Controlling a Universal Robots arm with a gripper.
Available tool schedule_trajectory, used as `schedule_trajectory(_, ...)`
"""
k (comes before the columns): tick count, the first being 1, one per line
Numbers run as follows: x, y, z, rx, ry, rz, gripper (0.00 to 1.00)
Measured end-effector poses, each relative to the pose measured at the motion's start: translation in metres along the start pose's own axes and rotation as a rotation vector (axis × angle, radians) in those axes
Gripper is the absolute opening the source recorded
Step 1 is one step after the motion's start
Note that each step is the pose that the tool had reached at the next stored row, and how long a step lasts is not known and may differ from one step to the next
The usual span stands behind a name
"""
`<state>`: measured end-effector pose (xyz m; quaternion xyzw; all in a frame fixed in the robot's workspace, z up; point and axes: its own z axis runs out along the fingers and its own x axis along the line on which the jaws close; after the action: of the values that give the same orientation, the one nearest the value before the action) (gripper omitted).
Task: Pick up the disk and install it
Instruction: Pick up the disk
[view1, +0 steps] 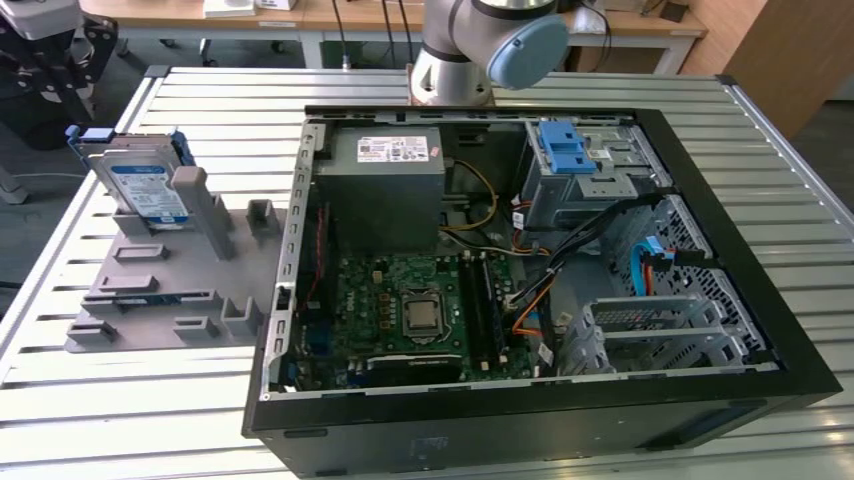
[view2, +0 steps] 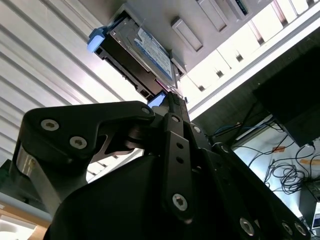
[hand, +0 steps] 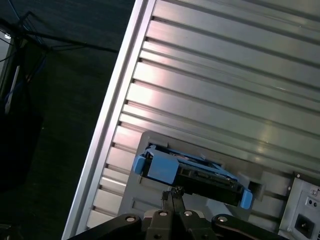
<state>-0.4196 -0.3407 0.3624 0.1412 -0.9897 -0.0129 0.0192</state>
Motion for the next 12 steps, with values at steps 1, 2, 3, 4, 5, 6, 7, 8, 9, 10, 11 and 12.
schedule_trajectory(1, 0.0000, 0.0000, 0.0000, 0.0001, 0.0001, -0.003, 0.11)
schedule_trajectory(2, 0.0000, 0.0000, 0.0000, 0.0002, 0.0002, -0.007, 0.11)
schedule_trajectory(3, 0.0000, 0.0000, 0.0000, 0.0003, 0.0002, -0.011, 0.11)
schedule_trajectory(4, 0.0000, 0.0000, 0.0000, 0.0005, 0.0004, -0.014, 0.11)
schedule_trajectory(5, 0.0000, 0.0000, 0.0000, 0.0006, 0.0004, -0.018, 0.11)
schedule_trajectory(6, 0.0000, 0.0000, 0.0000, 0.0007, 0.0006, -0.021, 0.11)
schedule_trajectory(7, 0.0000, 0.0000, 0.0000, 0.0009, 0.0007, -0.025, 0.11)
schedule_trajectory(8, 0.0000, 0.0000, 0.0000, 0.0010, 0.0007, -0.028, 0.11)
schedule_trajectory(9, 0.0000, 0.0000, 0.0000, 0.0011, 0.0008, -0.032, 0.11)
schedule_trajectory(10, 0.0000, 0.0000, 0.0000, 0.0012, 0.0010, -0.036, 0.11)
schedule_trajectory(11, 0.0000, 0.0000, 0.0000, 0.0014, 0.0011, -0.040, 0.11)
schedule_trajectory(12, 0.0000, 0.0000, 0.0000, 0.0016, 0.0013, -0.044, 0.11)
